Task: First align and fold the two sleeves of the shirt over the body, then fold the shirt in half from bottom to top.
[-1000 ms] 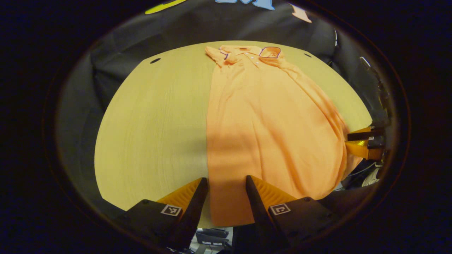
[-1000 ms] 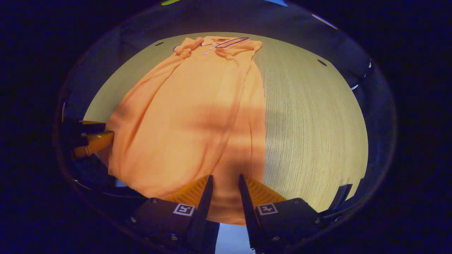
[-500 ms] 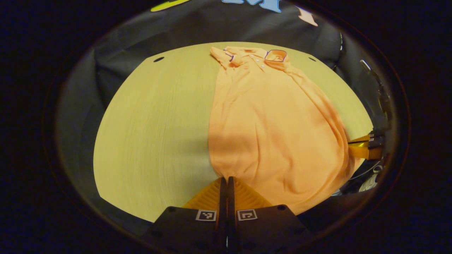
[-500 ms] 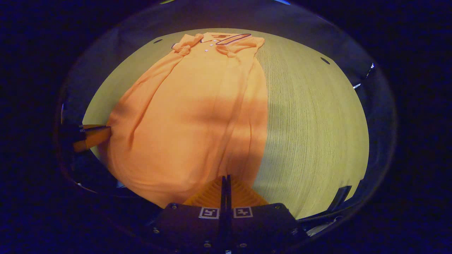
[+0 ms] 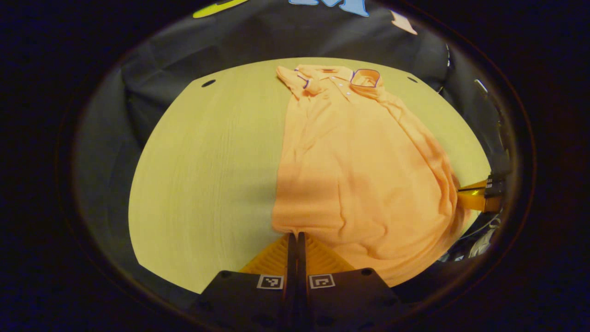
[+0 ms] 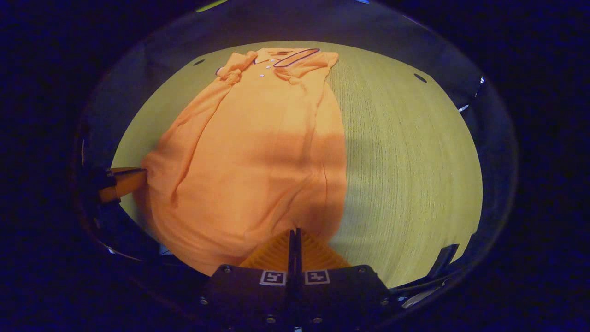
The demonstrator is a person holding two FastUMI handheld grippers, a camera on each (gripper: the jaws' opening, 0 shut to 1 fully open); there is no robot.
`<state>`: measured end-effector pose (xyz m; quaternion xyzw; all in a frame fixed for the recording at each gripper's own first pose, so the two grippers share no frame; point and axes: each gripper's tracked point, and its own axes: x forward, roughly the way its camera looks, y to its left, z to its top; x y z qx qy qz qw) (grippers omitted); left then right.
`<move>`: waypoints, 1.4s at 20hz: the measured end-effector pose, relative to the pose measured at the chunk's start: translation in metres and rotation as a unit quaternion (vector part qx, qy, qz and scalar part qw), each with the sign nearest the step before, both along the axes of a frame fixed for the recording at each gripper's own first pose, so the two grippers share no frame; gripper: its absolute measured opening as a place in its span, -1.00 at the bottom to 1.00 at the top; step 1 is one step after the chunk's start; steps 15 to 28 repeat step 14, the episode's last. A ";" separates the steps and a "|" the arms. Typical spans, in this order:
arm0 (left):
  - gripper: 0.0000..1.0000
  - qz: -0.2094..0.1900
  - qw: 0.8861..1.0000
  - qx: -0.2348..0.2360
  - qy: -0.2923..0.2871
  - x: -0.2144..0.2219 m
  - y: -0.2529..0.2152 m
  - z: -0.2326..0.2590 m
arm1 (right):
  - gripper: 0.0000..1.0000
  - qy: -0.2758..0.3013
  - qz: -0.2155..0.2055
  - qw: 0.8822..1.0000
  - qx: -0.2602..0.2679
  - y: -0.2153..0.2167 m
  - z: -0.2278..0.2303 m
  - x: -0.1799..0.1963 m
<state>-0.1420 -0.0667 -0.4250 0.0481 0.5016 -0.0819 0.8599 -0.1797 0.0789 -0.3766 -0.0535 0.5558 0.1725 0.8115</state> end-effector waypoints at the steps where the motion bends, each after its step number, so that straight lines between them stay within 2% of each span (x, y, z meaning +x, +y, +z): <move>1: -0.85 0.003 1.000 -0.003 -0.008 0.013 -0.001 0.005 | -0.99 -0.006 -0.002 1.000 0.004 0.002 0.004 0.009; 7: -0.89 0.016 0.999 -0.016 -0.049 0.103 -0.008 0.034 | -1.00 -0.053 -0.003 0.998 0.017 0.019 0.028 0.095; 12: -0.94 0.022 0.997 -0.022 -0.071 0.176 -0.022 0.045 | -0.99 -0.095 -0.012 0.995 0.031 0.030 0.049 0.184; 13: -0.84 0.025 0.996 -0.028 -0.076 0.193 -0.027 0.048 | -0.99 -0.103 -0.016 0.994 0.036 0.032 0.054 0.203; 14: -0.89 0.028 0.996 -0.030 -0.082 0.212 -0.030 0.051 | -0.99 -0.111 -0.021 0.993 0.041 0.035 0.058 0.222; 28: -0.89 0.028 0.996 -0.030 -0.082 0.212 -0.030 0.051 | -0.99 -0.111 -0.021 0.993 0.041 0.035 0.058 0.222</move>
